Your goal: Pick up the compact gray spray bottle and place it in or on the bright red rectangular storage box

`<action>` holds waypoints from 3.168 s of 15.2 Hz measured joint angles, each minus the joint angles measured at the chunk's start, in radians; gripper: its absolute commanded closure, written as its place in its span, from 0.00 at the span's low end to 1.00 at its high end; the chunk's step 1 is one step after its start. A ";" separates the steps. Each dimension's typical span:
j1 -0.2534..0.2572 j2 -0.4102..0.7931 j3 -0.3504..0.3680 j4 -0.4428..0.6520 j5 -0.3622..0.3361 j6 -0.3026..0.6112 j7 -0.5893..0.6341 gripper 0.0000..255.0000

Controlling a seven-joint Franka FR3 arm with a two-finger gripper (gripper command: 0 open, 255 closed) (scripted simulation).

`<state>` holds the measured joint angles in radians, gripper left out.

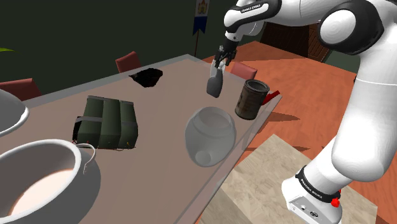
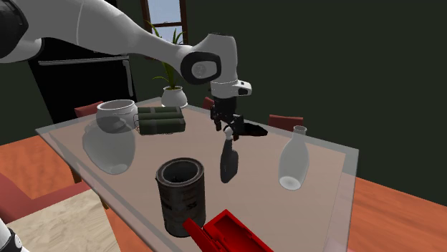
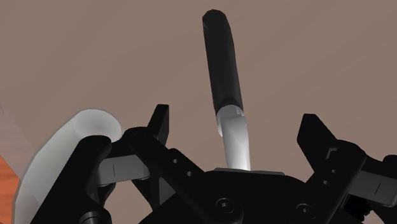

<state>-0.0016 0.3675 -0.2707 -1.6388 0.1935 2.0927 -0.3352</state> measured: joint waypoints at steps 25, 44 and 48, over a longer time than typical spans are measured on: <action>0.001 -0.024 -0.005 0.052 -0.012 -0.074 0.012 1.00; -0.013 -0.024 -0.011 0.309 -0.022 -0.328 0.039 1.00; -0.019 -0.017 -0.012 0.371 -0.021 -0.384 0.042 1.00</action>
<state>-0.0203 0.3502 -0.2831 -1.2676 0.1722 1.7083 -0.2936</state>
